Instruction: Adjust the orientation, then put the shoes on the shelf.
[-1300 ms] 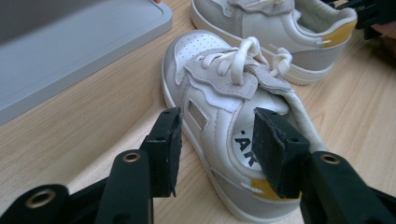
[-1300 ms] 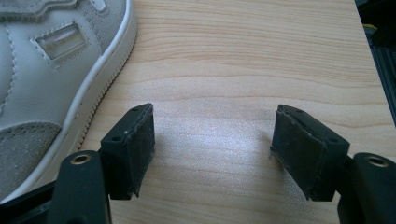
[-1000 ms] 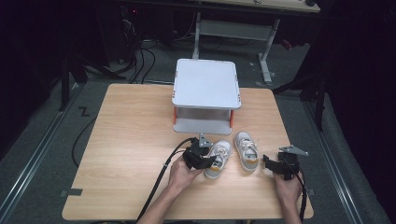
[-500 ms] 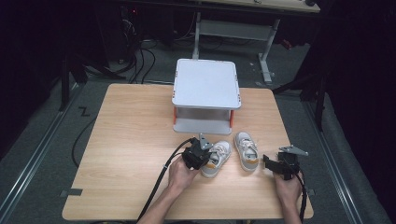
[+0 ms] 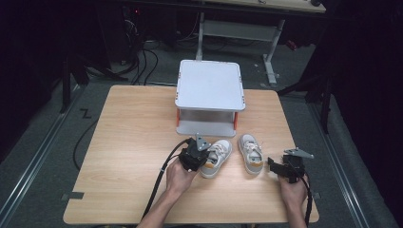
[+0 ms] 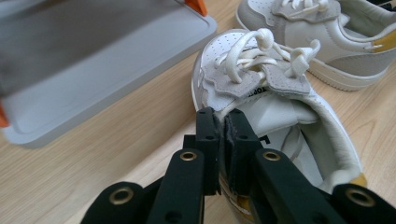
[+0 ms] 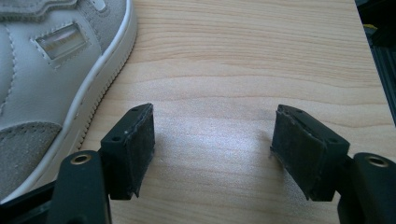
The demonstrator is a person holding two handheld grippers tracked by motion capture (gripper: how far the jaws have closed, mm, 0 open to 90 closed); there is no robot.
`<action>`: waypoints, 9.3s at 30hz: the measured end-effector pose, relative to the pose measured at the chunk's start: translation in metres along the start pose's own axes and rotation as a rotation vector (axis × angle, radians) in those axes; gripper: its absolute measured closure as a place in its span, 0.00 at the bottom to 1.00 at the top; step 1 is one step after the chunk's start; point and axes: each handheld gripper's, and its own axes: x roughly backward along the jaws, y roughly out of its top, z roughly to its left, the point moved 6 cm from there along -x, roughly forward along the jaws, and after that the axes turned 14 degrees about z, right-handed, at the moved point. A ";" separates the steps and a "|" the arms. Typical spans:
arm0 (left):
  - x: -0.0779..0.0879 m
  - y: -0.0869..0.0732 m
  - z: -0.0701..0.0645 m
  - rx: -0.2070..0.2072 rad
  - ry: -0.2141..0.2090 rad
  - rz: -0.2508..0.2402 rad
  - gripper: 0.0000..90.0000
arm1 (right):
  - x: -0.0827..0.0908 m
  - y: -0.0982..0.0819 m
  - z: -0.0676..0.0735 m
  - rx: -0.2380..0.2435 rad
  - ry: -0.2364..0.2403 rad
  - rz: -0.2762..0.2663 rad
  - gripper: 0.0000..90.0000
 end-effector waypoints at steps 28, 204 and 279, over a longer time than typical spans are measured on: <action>0.007 -0.048 0.056 0.226 0.179 0.040 0.95 | 0.000 0.000 0.000 0.000 0.001 0.000 0.33; 0.010 -0.148 0.128 0.381 0.212 0.028 0.30 | 0.029 0.064 0.201 0.432 0.023 0.024 0.89; 0.044 -0.053 0.029 0.241 -0.041 0.008 0.35 | -0.005 0.009 0.058 0.105 0.070 -0.012 0.45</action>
